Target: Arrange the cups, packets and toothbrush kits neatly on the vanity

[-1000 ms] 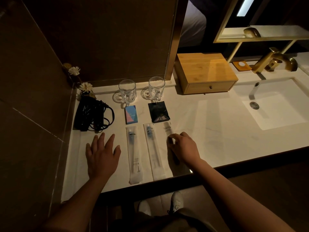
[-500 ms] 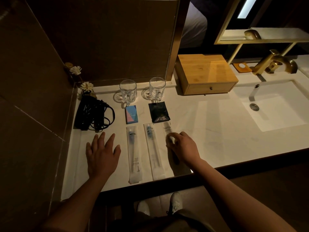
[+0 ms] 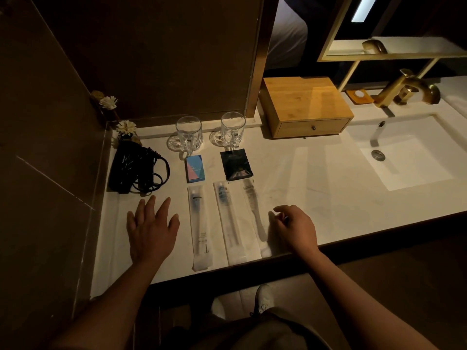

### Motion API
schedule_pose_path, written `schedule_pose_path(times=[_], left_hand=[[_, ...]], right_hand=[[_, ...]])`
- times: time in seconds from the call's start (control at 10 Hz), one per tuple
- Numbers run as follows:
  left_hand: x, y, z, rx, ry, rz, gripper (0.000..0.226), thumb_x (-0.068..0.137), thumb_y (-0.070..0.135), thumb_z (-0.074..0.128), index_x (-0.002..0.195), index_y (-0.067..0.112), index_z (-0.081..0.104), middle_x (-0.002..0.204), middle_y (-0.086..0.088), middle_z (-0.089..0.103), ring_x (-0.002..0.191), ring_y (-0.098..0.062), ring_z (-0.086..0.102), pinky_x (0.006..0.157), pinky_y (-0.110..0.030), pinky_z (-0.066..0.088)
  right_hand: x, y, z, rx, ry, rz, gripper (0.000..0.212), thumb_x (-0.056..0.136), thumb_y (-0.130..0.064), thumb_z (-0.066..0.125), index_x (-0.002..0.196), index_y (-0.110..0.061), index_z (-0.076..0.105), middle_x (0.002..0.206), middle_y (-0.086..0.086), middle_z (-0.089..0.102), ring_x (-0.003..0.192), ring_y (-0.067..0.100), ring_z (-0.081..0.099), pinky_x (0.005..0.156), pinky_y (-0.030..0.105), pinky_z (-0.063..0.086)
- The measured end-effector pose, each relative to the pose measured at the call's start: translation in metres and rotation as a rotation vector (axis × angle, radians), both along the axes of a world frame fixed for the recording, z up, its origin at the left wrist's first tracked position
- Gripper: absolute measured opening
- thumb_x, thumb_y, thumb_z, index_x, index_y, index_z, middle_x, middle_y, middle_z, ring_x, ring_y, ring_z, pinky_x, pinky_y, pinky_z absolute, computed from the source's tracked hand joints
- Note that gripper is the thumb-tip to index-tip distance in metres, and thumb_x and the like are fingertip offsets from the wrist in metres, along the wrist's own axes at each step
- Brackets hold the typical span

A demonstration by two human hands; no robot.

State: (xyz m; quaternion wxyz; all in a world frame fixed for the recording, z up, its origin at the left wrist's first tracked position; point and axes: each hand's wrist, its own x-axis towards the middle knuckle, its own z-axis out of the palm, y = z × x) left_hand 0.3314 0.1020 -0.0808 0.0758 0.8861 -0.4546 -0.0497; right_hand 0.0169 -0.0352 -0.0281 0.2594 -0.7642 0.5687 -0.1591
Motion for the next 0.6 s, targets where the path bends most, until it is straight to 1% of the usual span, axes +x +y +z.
schedule_pose_path(times=[0.1, 0.2, 0.3, 0.4, 0.5, 0.6], left_hand=[[0.001, 0.001, 0.003, -0.002, 0.038, -0.007, 0.056, 0.096, 0.049, 0.040, 0.148, 0.028, 0.036, 0.160, -0.012, 0.031, 0.151, -0.032, 0.017, 0.121, -0.056, 0.010], [-0.001, 0.014, 0.007, -0.048, 0.096, -0.027, 0.054, 0.097, 0.044, 0.041, 0.147, 0.024, 0.039, 0.160, -0.012, 0.031, 0.151, -0.031, 0.017, 0.123, -0.054, 0.009], [-0.017, 0.036, 0.007, -0.070, 0.120, -0.061, 0.059, 0.093, 0.048, 0.033, 0.146, 0.023, 0.041, 0.161, -0.010, 0.030, 0.151, -0.028, 0.019, 0.124, -0.048, 0.008], [-0.027, 0.060, 0.010, -0.075, 0.176, -0.051, 0.063, 0.089, 0.052, 0.028, 0.142, 0.023, 0.046, 0.159, -0.009, 0.033, 0.150, -0.027, 0.021, 0.123, -0.046, 0.010], [-0.062, 0.081, 0.011, -0.145, 0.286, 0.028, 0.058, 0.087, 0.049, 0.033, 0.130, 0.021, 0.060, 0.149, -0.010, 0.046, 0.143, -0.032, 0.034, 0.118, -0.051, 0.022], [-0.092, 0.107, 0.027, -0.228, 0.350, 0.019, 0.050, 0.087, 0.039, 0.038, 0.114, 0.014, 0.071, 0.130, -0.022, 0.059, 0.117, -0.044, 0.052, 0.101, -0.051, 0.039]], right_hand=[[-0.012, 0.006, 0.000, -0.037, 0.035, -0.024, 0.027, 0.094, -0.035, 0.060, 0.114, -0.020, 0.068, 0.098, -0.001, 0.067, 0.083, 0.014, 0.062, 0.071, 0.037, 0.057], [-0.028, 0.014, -0.005, -0.055, 0.039, -0.028, 0.022, 0.092, -0.032, 0.064, 0.109, -0.019, 0.070, 0.091, -0.003, 0.063, 0.080, 0.014, 0.060, 0.066, 0.037, 0.056], [-0.042, 0.018, -0.007, -0.066, 0.042, -0.021, 0.018, 0.090, -0.028, 0.067, 0.106, -0.020, 0.071, 0.089, -0.006, 0.060, 0.079, 0.012, 0.059, 0.064, 0.036, 0.056], [-0.055, 0.023, -0.008, -0.077, 0.024, 0.005, 0.016, 0.088, -0.028, 0.069, 0.103, -0.022, 0.071, 0.088, -0.008, 0.061, 0.079, 0.011, 0.059, 0.064, 0.036, 0.056], [-0.072, 0.021, -0.007, -0.090, -0.011, 0.022, 0.012, 0.087, -0.031, 0.070, 0.098, -0.024, 0.071, 0.085, -0.011, 0.061, 0.078, 0.008, 0.059, 0.063, 0.035, 0.056], [-0.098, 0.017, -0.003, -0.065, -0.108, 0.003, 0.012, 0.086, -0.032, 0.072, 0.096, -0.026, 0.071, 0.081, -0.014, 0.062, 0.075, 0.005, 0.060, 0.064, 0.034, 0.057]])
